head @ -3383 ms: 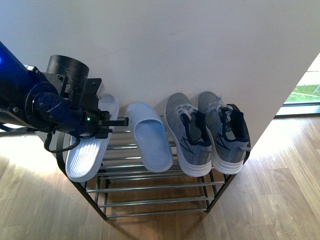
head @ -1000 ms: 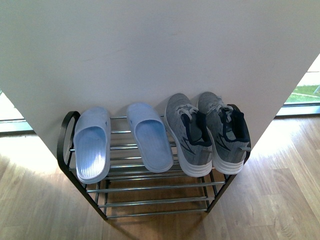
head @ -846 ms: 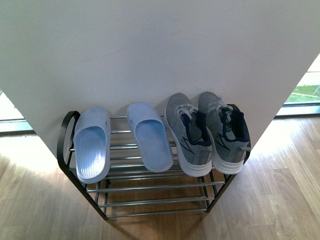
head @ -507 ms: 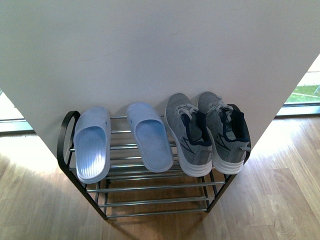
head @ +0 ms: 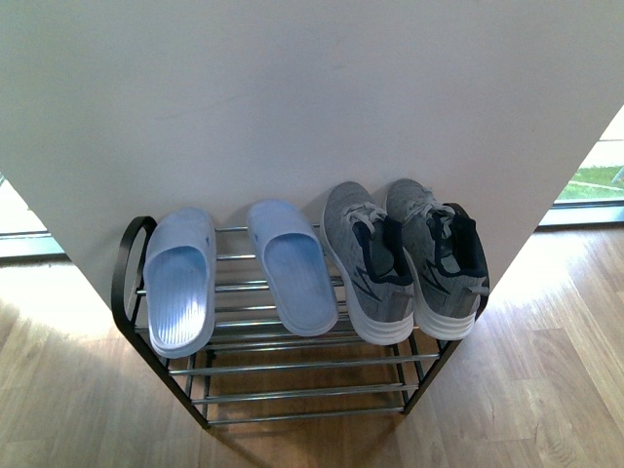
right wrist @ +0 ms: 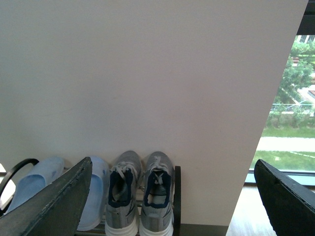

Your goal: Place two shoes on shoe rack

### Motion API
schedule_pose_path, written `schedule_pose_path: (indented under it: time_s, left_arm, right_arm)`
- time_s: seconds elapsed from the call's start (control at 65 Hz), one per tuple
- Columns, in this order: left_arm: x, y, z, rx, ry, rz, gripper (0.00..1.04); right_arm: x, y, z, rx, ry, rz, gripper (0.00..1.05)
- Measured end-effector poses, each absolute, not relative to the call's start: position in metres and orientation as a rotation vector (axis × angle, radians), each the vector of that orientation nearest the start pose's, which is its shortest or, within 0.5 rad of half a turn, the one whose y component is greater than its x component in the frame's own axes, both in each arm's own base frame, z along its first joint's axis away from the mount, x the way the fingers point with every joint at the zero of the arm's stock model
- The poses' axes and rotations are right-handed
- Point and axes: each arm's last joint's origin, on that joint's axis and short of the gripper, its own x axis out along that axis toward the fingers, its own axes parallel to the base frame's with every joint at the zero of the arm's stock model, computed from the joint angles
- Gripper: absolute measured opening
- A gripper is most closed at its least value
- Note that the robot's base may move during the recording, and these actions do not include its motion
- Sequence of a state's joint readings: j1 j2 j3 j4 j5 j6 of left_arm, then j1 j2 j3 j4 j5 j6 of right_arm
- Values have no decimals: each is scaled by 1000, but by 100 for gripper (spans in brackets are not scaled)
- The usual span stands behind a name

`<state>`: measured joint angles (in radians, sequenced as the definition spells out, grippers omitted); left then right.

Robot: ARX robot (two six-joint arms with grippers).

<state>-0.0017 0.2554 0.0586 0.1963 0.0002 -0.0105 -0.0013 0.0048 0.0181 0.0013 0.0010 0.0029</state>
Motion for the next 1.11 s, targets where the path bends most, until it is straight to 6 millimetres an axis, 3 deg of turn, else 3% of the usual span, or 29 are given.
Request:
schedule_pose_path:
  time_s: [0.323, 0.738, 1.107]
  left_arm:
    - [101, 0, 166, -10, 21, -2, 1]
    - [98, 0, 167, -11, 3, -1, 2]
    - [98, 0, 167, -10, 2, -1, 60]
  right_arm:
    - [97, 0, 170, 3, -15, -3, 95]
    - [97, 0, 170, 3, -15, -2, 95]
    - [97, 0, 170, 3, -15, -2, 95]
